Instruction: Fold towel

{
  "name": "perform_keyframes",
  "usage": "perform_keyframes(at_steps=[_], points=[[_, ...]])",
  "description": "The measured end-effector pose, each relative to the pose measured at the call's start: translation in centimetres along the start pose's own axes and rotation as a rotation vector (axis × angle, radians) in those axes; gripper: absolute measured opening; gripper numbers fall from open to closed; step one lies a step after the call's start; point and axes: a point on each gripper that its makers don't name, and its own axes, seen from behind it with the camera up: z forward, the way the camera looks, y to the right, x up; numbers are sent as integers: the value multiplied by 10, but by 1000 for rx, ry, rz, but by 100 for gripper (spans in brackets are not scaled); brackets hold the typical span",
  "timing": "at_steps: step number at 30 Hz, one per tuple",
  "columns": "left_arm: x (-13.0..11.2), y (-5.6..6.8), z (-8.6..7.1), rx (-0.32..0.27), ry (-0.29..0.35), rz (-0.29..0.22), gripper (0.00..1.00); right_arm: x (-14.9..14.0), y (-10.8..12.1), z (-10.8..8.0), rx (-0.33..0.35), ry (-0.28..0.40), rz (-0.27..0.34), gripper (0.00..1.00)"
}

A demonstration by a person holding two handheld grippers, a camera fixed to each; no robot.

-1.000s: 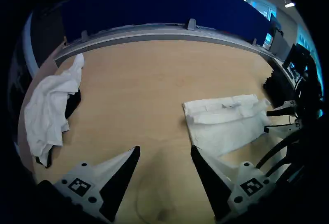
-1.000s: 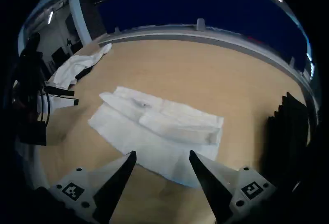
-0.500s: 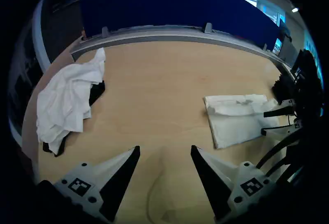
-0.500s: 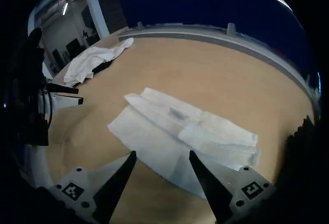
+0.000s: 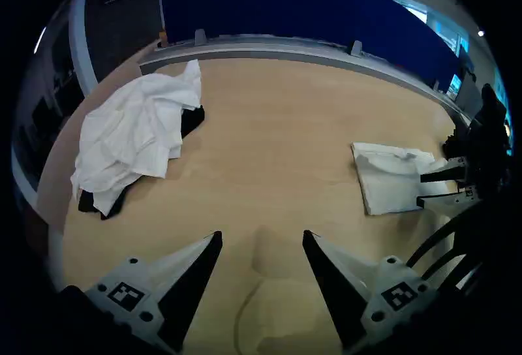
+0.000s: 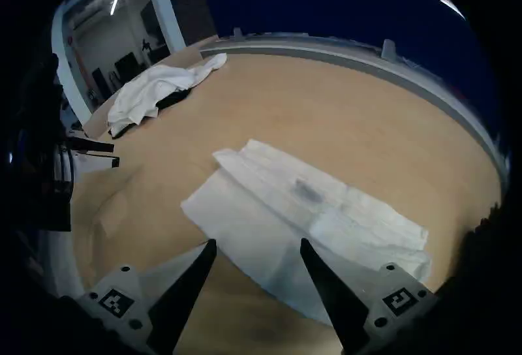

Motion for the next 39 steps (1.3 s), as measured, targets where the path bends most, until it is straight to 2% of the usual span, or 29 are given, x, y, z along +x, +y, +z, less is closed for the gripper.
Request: perform_keyframes(at_steps=[9, 27, 39], points=[[-5, 1, 0, -4, -2, 5, 91, 5, 8, 7, -14, -4, 0, 100], [-5, -4, -3, -5, -2, 3, 91, 50, 37, 12, -68, 37, -12, 100], [-4, -3, -4, -7, -1, 8, 91, 52, 39, 9, -68, 37, -13, 100]])
